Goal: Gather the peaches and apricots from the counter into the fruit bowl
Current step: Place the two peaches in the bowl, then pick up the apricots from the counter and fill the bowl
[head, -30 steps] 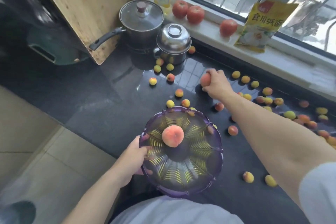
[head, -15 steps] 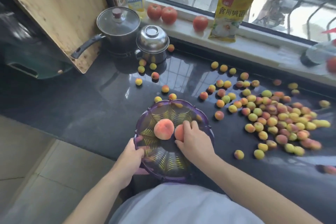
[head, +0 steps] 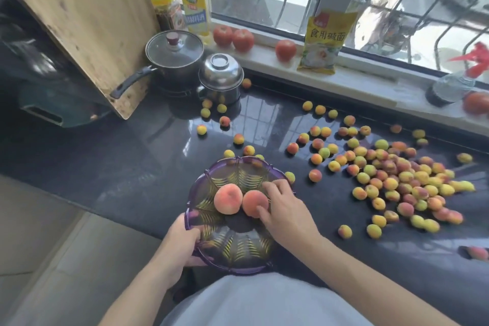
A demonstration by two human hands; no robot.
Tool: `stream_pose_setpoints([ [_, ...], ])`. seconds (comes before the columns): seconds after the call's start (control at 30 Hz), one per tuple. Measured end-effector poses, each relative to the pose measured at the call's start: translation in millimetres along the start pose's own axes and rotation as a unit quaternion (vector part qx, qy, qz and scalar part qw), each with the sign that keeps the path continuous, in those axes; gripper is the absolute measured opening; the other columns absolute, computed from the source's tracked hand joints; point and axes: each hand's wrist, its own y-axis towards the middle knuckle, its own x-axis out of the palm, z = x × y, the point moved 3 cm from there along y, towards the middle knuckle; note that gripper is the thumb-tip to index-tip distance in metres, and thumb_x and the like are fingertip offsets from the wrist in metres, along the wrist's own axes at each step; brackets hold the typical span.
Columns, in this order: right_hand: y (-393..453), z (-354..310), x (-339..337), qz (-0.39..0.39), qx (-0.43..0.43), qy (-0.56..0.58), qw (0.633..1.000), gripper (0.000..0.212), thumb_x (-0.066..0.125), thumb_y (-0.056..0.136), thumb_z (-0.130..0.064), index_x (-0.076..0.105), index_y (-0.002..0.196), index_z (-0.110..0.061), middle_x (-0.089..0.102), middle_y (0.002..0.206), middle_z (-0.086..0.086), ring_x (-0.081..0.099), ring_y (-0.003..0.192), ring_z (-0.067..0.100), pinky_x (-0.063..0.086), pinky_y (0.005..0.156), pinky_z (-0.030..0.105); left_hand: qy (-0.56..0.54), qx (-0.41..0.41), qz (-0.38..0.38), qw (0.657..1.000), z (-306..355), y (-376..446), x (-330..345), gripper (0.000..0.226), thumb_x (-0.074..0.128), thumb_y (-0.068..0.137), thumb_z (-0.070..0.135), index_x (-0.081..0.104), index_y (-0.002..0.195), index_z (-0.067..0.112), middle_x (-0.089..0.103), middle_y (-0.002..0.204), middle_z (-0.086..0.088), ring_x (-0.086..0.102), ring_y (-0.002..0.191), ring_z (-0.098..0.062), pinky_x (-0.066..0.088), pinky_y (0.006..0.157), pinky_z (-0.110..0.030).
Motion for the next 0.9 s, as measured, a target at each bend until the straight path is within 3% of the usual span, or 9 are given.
stream_pose_setpoints([
  [0.07, -14, 15, -16, 0.110, 0.004, 0.049, 0.993, 0.018, 0.059, 0.096, -0.026, 0.060, 0.114, -0.023, 0.053, 0.113, -0.006, 0.061, 0.086, 0.022, 0.051, 0.068, 0.035, -0.006, 0.000, 0.011, 1.000, -4, -2, -14, 0.047, 0.040, 0.096, -0.012, 0.063, 0.114, 0.025, 0.083, 0.095, -0.001, 0.079, 0.087, -0.032, 0.067, 0.069, -0.056],
  [0.13, -21, 44, -21, 0.135, 0.071, 0.081, 0.985, 0.012, 0.056, 0.097, -0.018, 0.063, 0.107, -0.020, 0.055, 0.105, -0.005, 0.061, 0.086, 0.022, 0.049, 0.072, 0.037, -0.012, -0.006, 0.031, 0.999, -9, -4, -31, 0.048, 0.041, 0.093, -0.012, 0.062, 0.117, 0.023, 0.082, 0.105, -0.003, 0.078, 0.090, -0.036, 0.066, 0.071, -0.060],
  [0.23, -16, 83, -7, 0.039, 0.157, 0.044, 0.986, 0.022, 0.050, 0.099, -0.017, 0.060, 0.118, -0.020, 0.053, 0.117, -0.001, 0.060, 0.101, 0.030, 0.047, 0.082, 0.039, -0.022, -0.012, 0.053, 0.998, -14, -8, -54, 0.053, 0.038, 0.090, -0.014, 0.062, 0.118, 0.024, 0.079, 0.114, -0.006, 0.075, 0.091, -0.040, 0.065, 0.073, -0.065],
  [0.33, 6, 88, 4, -0.010, 0.158, 0.023, 0.987, 0.031, 0.048, 0.101, -0.022, 0.051, 0.132, -0.022, 0.046, 0.132, 0.004, 0.059, 0.105, 0.037, 0.046, 0.085, 0.042, -0.029, -0.013, 0.053, 0.998, -16, -12, -67, 0.055, 0.037, 0.090, -0.016, 0.061, 0.117, 0.026, 0.076, 0.117, -0.005, 0.072, 0.088, -0.038, 0.065, 0.069, -0.058],
  [0.47, 50, 73, 11, 0.002, 0.117, 0.014, 0.993, 0.046, 0.053, 0.100, -0.026, 0.040, 0.144, -0.021, 0.038, 0.137, 0.008, 0.058, 0.102, 0.039, 0.048, 0.084, 0.043, -0.036, -0.013, 0.055, 0.998, -18, -18, -68, 0.055, 0.036, 0.091, -0.015, 0.061, 0.117, 0.026, 0.076, 0.116, -0.009, 0.073, 0.085, -0.038, 0.065, 0.067, -0.056],
  [0.63, 69, 76, 21, -0.017, 0.095, -0.021, 0.995, 0.020, 0.051, 0.101, -0.022, 0.055, 0.120, -0.015, 0.043, 0.109, 0.005, 0.055, 0.090, 0.031, 0.044, 0.072, 0.035, -0.034, -0.015, 0.056, 0.998, -21, -24, -63, 0.050, 0.042, 0.093, -0.013, 0.058, 0.115, 0.029, 0.081, 0.103, -0.005, 0.075, 0.079, -0.033, 0.065, 0.074, -0.056],
  [0.77, 49, 38, -5, 0.094, 0.074, 0.097, 0.988, 0.032, 0.063, 0.096, -0.027, 0.056, 0.126, -0.019, 0.056, 0.115, -0.001, 0.056, 0.103, 0.021, 0.046, 0.086, 0.037, -0.052, -0.016, 0.059, 0.997, -25, -26, -56, 0.045, 0.044, 0.095, -0.011, 0.056, 0.115, 0.028, 0.079, 0.100, -0.005, 0.076, 0.066, -0.023, 0.063, 0.067, -0.046],
  [0.83, 22, 2, -14, 0.103, 0.001, 0.142, 0.984, 0.031, 0.070, 0.091, -0.029, 0.056, 0.118, -0.023, 0.057, 0.108, -0.009, 0.054, 0.095, 0.012, 0.047, 0.083, 0.031, -0.064, -0.020, 0.052, 0.996, -30, -26, -48, 0.045, 0.044, 0.097, -0.010, 0.055, 0.122, 0.026, 0.079, 0.107, -0.009, 0.077, 0.075, -0.025, 0.066, 0.072, -0.054],
  [0.9, -7, -30, 4, 0.014, -0.120, 0.096, 0.988, 0.026, 0.070, 0.088, -0.025, 0.058, 0.111, -0.022, 0.058, 0.102, -0.007, 0.053, 0.090, 0.015, 0.046, 0.078, 0.032, -0.072, -0.024, 0.039, 0.996, -33, -26, -38, 0.041, 0.046, 0.100, -0.007, 0.052, 0.128, 0.023, 0.079, 0.111, -0.012, 0.078, 0.084, -0.029, 0.067, 0.075, -0.056],
])
